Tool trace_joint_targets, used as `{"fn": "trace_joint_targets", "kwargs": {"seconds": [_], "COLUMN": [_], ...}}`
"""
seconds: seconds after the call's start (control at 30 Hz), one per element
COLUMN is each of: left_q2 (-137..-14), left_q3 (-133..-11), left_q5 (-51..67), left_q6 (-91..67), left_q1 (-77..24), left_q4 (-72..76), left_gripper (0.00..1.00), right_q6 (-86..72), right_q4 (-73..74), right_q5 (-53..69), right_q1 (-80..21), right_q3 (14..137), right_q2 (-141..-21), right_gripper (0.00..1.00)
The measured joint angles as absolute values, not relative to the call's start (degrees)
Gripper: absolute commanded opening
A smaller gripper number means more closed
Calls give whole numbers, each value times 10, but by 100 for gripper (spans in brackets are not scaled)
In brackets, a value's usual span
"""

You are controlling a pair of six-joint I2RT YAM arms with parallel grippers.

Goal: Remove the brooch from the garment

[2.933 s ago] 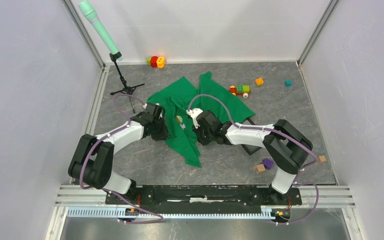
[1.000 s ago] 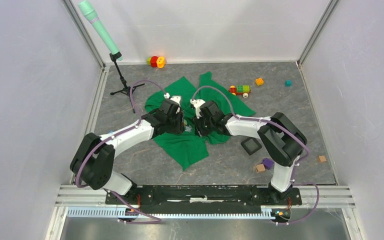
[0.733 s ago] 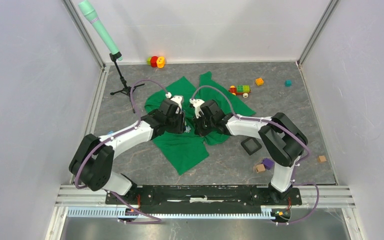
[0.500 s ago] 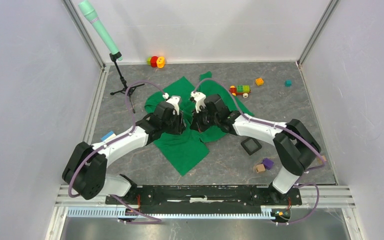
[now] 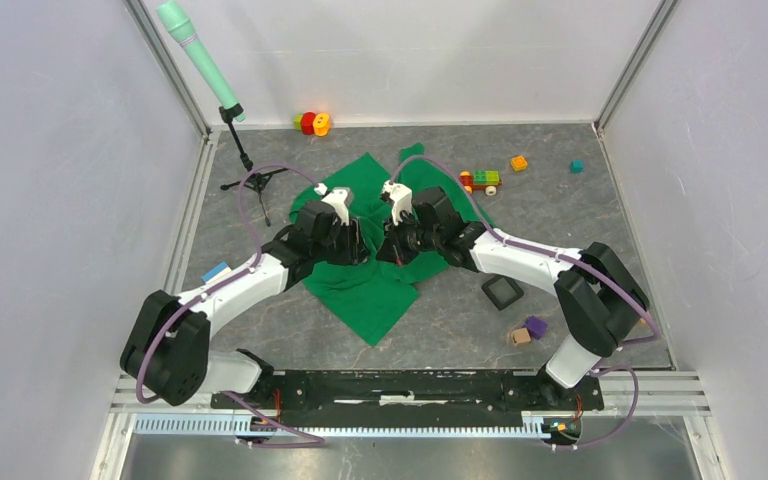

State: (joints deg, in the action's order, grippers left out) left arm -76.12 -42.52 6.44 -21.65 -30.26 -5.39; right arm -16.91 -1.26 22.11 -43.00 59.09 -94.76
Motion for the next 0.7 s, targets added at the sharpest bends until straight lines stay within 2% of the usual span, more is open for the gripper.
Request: {"fn": "trace_joint_targets", "kwargs": {"seconds": [0.1, 0.17, 0.23, 0.3, 0.4, 0.47, 0.7], "left_q2": [-768, -775, -781, -783, -783, -783, -801], "left_q3": [-425, -425, -425, -425, -426, -426, -437], "left_q5": [66, 65, 62, 61, 61, 61, 62], "left_q6": [-216, -217, -217, -217, -217, -218, -218], "left_q1": [-302, -302, -302, -302, -302, -302, -302], "left_q4": [-55, -57, -63, -69, -74, -76, -76], "left_gripper": [45, 46, 50, 63, 66, 66, 51], "right_q6": [-171, -172, -173, -173, -174, -176, -180], "right_q4": [-13, -13, -13, -13, -13, -13, -15], "right_q5": [225, 225, 225, 225, 227, 230, 235], "right_q1": [-430, -430, -430, -430, -430, -430, -430], "right_q3": [591, 591, 591, 590, 590, 590, 590], "right_q2": [-948, -948, -948, -948, -948, -948, -948], "right_gripper": [0, 0, 0, 0, 0, 0, 0]}}
